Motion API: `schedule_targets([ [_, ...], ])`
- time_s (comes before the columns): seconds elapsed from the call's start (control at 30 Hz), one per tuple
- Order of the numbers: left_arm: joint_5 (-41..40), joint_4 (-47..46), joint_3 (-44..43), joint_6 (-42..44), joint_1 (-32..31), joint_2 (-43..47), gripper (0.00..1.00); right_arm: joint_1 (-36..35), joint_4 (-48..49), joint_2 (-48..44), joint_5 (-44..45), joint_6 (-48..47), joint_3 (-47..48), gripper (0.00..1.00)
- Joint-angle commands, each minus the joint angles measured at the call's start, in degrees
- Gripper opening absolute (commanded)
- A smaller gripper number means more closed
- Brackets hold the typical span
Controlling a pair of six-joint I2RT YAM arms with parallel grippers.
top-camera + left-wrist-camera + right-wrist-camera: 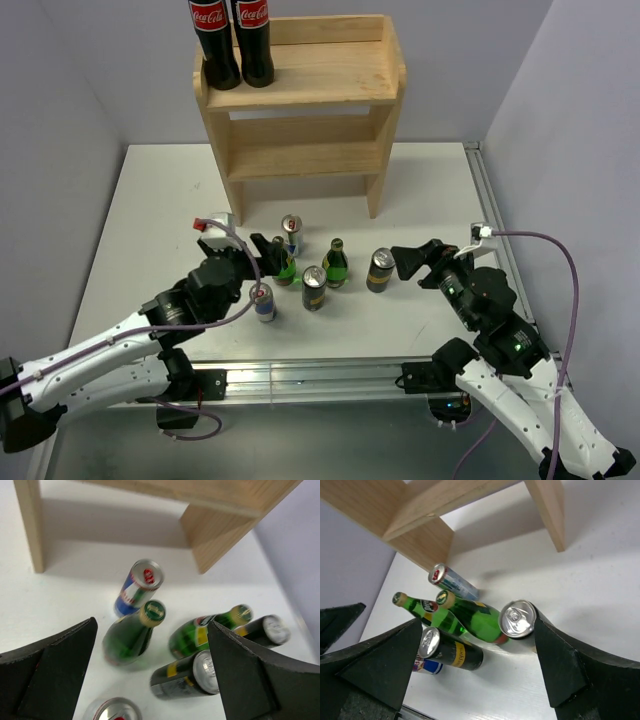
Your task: Place and organize the beverage onto the shelf
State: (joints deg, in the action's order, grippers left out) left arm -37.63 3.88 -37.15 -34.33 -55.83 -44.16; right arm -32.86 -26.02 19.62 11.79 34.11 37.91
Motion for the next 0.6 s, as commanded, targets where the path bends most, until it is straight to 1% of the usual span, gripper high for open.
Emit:
schedule_targets([
  [0.0,-10.1,5.8,-3.8,0.0,-4.2,-2.2,0.99,-0.4,-3.2,-1.3,3.7,1.2,-0.2,1.00],
  [0.03,-11.6,6.1,-4.3,0.2,-5.6,-3.1,0.99,-0.4,-3.2,-1.9,3.4,1.4,-1.5,1.00],
  [0.13,-13.2,5.9,-3.7,0.4,-6.8,-3.4,0.99,-0.5,-4.0,-1.0,0.5,2.8,-4.9,1.00],
  [0.23,-12.6,3.4,-1.8,1.0,-7.0,-2.1,0.99,-1.6,-4.4,1.4,-1.0,8.1,-9.5,1.00],
  [0.3,-11.9,1.6,-0.9,1.8,-7.1,-1.1,0.99,-3.0,-4.0,2.0,1.1,11.9,-11.8,1.00],
  [0.33,-11.9,1.3,-0.3,2.0,-7.1,-0.3,0.99,-5.2,-4.4,2.1,2.5,13.0,-13.1,1.00],
  [0.43,-11.9,0.9,-0.1,2.9,-7.1,0.5,0.99,-8.2,-5.1,2.4,6.7,15.5,-13.2,1.00],
  [0.47,-12.2,1.0,-0.2,3.1,-7.1,0.6,0.99,-9.7,-5.3,3.1,7.8,16.1,-13.0,1.00],
  [0.53,-12.6,0.6,-0.3,4.0,-7.1,0.4,0.99,-10.5,-4.7,5.1,8.4,17.0,-12.8,1.00],
  [0.57,-12.8,0.6,-0.3,4.2,-7.1,0.3,0.99,-11.1,-4.6,7.9,9.3,17.4,-12.8,1.00],
])
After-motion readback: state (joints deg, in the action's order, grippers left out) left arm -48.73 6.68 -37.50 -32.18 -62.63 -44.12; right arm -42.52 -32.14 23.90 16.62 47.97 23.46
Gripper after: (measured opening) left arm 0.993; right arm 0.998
